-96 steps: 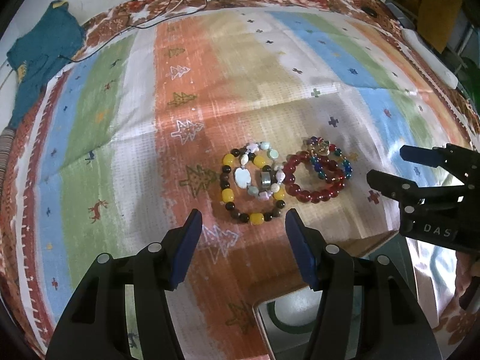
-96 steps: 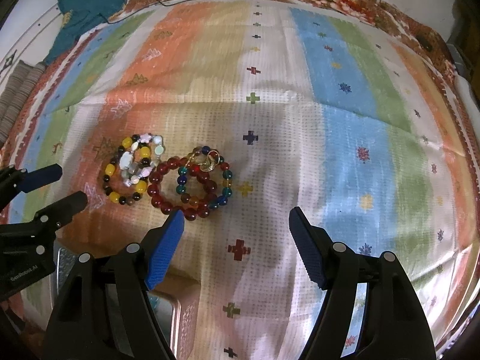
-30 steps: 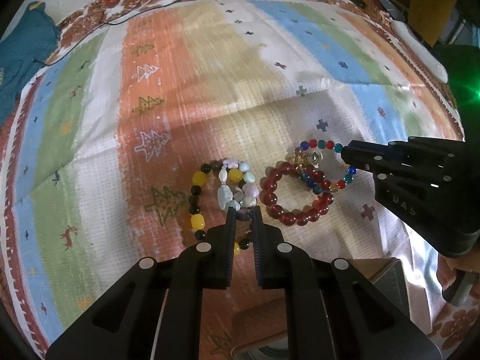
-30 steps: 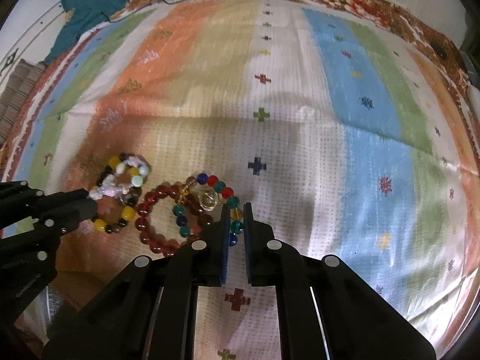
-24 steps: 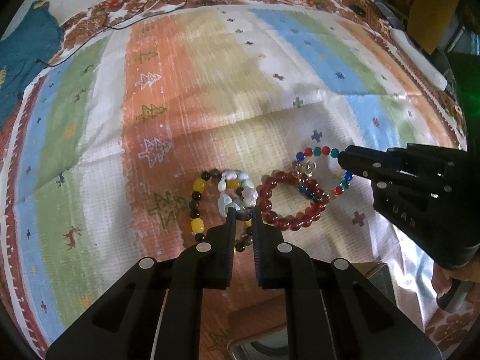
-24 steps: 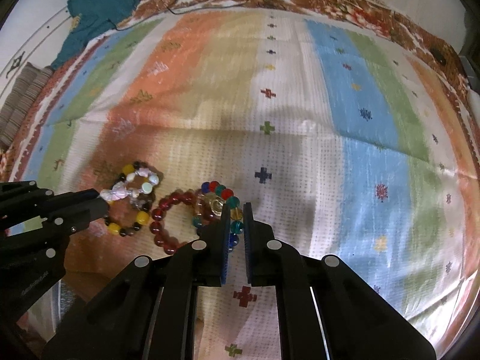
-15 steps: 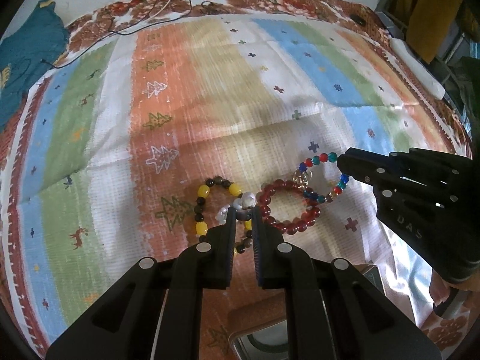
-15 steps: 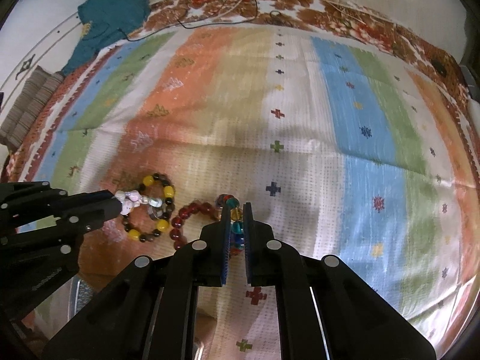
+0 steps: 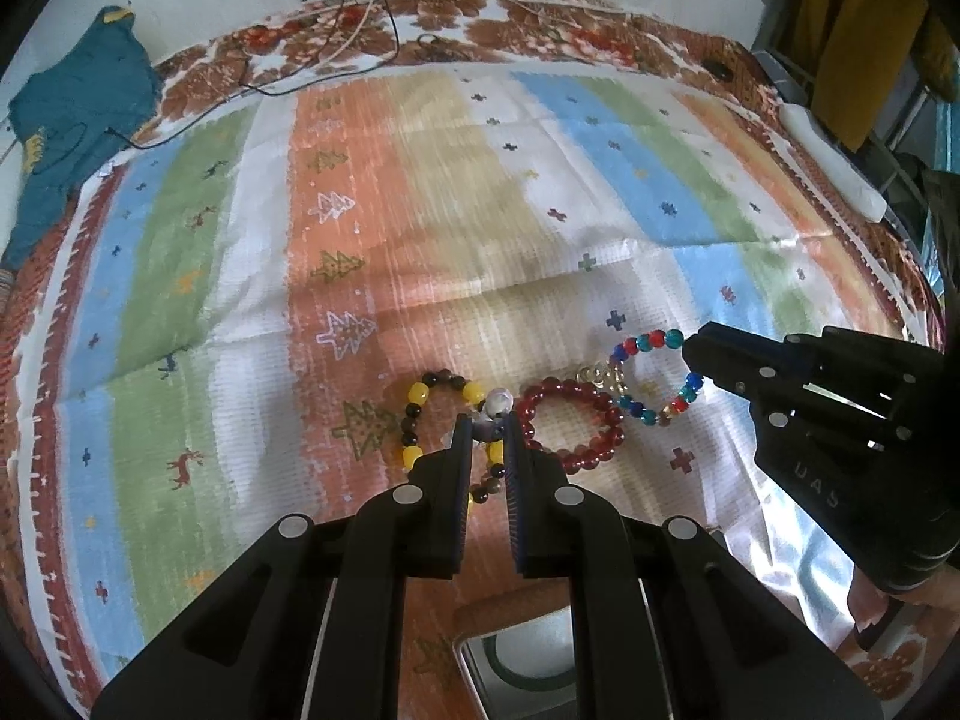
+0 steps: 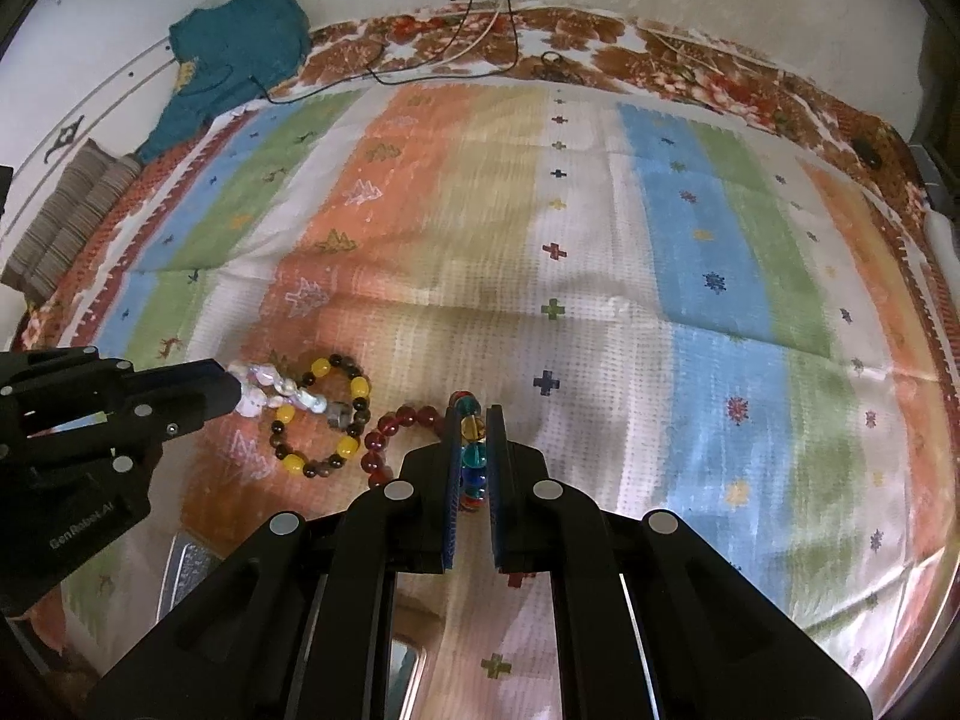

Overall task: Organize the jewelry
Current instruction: 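Lift the white bracelet with the left gripper while the right gripper carries the multicolour bracelet to the tin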

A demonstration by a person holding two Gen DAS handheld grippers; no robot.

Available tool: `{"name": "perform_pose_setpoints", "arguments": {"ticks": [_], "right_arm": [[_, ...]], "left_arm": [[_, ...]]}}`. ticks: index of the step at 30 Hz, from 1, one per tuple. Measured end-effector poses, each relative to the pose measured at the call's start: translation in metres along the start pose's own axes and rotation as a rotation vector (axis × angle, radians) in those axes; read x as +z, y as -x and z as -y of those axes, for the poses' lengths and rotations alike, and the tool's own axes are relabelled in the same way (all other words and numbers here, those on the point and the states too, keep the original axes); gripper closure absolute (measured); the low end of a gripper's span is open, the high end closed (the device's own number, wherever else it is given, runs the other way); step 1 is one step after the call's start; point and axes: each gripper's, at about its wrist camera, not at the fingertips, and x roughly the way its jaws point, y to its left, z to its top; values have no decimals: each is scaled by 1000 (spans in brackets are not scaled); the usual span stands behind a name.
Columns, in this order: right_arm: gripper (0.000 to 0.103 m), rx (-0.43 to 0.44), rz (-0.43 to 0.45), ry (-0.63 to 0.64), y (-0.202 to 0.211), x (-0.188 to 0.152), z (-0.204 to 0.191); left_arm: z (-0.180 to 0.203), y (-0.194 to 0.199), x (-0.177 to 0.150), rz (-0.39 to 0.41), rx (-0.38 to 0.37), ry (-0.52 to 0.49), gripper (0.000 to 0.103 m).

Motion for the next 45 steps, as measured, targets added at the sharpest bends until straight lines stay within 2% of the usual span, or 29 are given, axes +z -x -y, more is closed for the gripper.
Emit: {"name": "perform_pose_setpoints", "arguments": {"ticks": [14, 26, 45], "right_arm": [[94, 23, 72, 16, 39, -13, -12], [94, 44, 114, 29, 64, -25, -20], [94, 75, 168, 33, 101, -53, -26]], "left_arm": [[12, 38, -11, 66, 37, -7, 93], [24, 72, -26, 124, 4, -2, 93], [31, 106, -57, 167, -34, 13, 93]]}}
